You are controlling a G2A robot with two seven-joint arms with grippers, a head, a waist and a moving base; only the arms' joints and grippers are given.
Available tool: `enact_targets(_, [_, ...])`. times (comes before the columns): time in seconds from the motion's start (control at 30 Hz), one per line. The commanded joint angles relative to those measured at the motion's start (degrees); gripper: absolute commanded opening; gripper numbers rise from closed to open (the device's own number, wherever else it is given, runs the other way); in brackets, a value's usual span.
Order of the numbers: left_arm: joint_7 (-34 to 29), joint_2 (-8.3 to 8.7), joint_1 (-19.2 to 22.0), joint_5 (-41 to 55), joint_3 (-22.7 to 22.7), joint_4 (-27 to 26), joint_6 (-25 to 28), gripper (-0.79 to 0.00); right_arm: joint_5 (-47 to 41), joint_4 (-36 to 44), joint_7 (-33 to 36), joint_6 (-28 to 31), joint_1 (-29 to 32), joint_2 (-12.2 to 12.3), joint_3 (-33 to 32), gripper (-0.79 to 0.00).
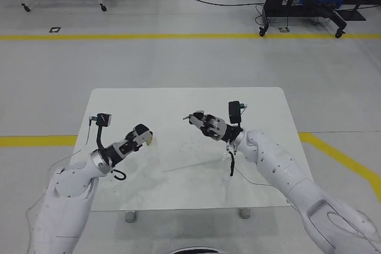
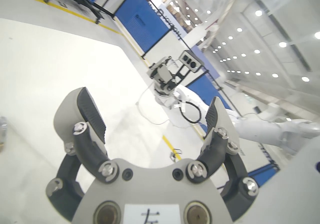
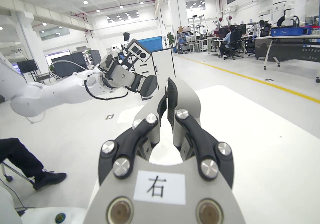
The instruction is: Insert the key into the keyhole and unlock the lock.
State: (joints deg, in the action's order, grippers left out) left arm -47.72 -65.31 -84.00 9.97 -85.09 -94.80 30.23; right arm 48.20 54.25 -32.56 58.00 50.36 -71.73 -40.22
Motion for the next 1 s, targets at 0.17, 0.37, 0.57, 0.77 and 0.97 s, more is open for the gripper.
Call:
enact_targets(0.17, [-8.7,-0.39,7.7,12.8,5.1,9.1,-1.1,0.000,-23.0,0.6,12.2,0.0,-3.6,0.6,7.8,-0.785])
enact_targets(0.37, [-7.6,-0.69,10.7,10.1,7.6,12.5,1.4,-0.058,-36.8,2.2,23.8,0.0,-5.4,1.3,11.5,-0.785])
enact_targets(0.57, [-5.2,-0.74,11.6,6.8,8.7,12.5,2.9,-0.394,-47.7,2.4,36.4,0.0,-6.5,1.6,13.0,-0.785])
enact_targets(0.77, [-4.1,-0.62,11.8,5.2,9.1,12.3,3.3,-0.437,-57.5,1.7,48.2,0.0,-7.0,1.1,12.5,-0.785])
enact_targets(0.97, [-2.6,-0.61,12.0,3.0,10.1,12.1,3.6,-0.465,-63.7,0.0,57.1,0.0,-6.8,0.1,10.3,-0.785])
